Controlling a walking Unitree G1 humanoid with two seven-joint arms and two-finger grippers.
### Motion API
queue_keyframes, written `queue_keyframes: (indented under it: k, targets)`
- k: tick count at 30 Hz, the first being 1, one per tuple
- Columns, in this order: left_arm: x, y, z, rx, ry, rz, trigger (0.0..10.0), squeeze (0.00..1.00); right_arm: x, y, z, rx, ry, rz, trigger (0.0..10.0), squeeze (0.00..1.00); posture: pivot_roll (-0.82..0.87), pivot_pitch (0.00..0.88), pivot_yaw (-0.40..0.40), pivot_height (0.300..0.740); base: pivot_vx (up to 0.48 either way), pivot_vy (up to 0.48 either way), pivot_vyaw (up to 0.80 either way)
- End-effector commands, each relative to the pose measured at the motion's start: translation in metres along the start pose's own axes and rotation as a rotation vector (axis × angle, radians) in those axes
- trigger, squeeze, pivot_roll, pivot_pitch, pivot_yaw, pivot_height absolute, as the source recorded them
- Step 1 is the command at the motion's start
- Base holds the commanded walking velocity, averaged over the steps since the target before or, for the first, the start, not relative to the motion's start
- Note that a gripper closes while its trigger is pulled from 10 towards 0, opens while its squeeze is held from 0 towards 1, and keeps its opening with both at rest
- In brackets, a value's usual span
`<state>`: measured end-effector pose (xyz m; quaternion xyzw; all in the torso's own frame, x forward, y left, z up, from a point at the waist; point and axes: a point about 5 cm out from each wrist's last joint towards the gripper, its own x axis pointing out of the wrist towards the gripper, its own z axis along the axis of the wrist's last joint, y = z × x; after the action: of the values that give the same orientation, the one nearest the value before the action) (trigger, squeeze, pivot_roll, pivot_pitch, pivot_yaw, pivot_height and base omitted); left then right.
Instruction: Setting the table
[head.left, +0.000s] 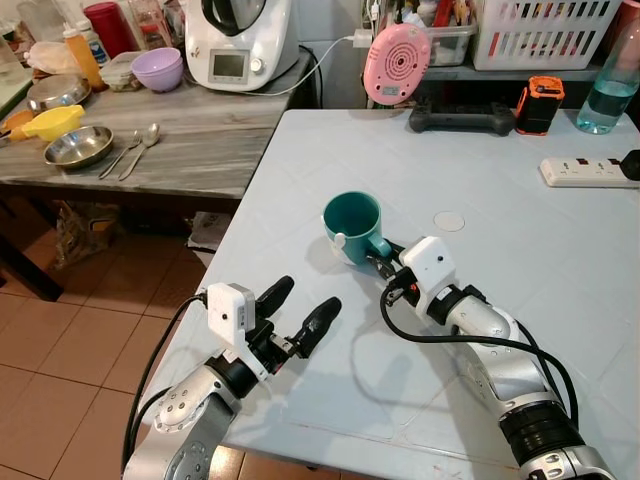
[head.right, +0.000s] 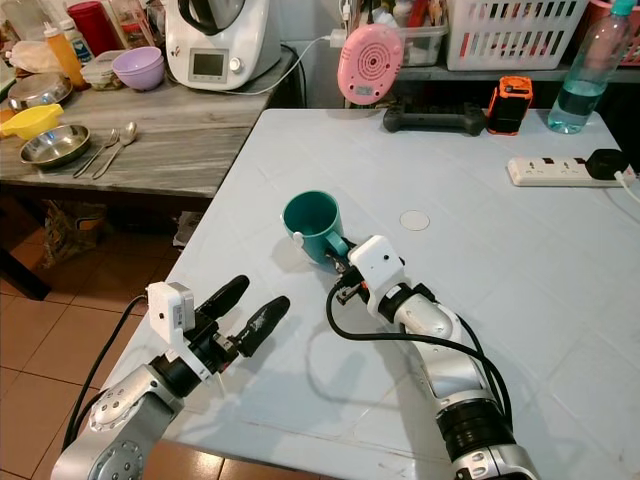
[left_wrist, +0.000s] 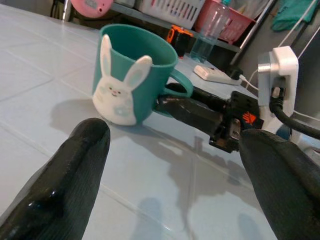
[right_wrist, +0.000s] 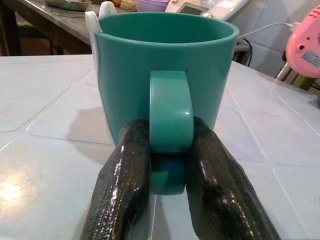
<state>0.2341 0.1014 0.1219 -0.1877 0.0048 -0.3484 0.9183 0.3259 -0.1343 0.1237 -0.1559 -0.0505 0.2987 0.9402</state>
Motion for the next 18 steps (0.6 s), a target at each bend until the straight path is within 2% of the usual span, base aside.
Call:
queue_keyframes:
  k: [1,2,3,4,11,18]
  targets:
    - [-0.003,0.000,0.002,0.006,0.007,0.008,10.0,0.00,0.004,-0.001,0.011,-0.006,-0.046,-0.011,10.0,0.00,-0.16,0.084,0.106,0.740,0.000,0.000,0.00]
    - [-0.003,0.000,0.002,0.006,0.007,0.008,10.0,0.00,0.004,-0.001,0.011,-0.006,-0.046,-0.011,10.0,0.00,-0.16,0.084,0.106,0.740,0.000,0.000,0.00]
    - [-0.003,-0.001,0.001,0.005,0.018,0.007,10.0,0.00,0.004,-0.001,0.011,0.013,-0.050,-0.018,2.6,0.00,-0.16,0.083,0.105,0.740,0.000,0.000,0.00]
    - [-0.003,0.000,0.001,0.005,0.025,0.008,10.0,0.00,0.004,0.000,0.011,0.024,-0.054,-0.023,0.0,0.00,-0.16,0.081,0.105,0.740,0.000,0.000,0.00]
    - [-0.002,0.003,0.003,0.016,0.029,0.022,10.0,0.00,0.003,0.003,0.014,0.075,-0.078,-0.060,0.0,0.00,-0.16,0.071,0.106,0.740,0.000,0.000,0.00]
    - [-0.003,0.010,0.008,0.056,-0.005,0.098,10.0,0.00,0.000,0.005,0.030,0.135,-0.143,-0.125,0.0,0.00,-0.16,0.060,0.113,0.740,0.000,0.000,0.00]
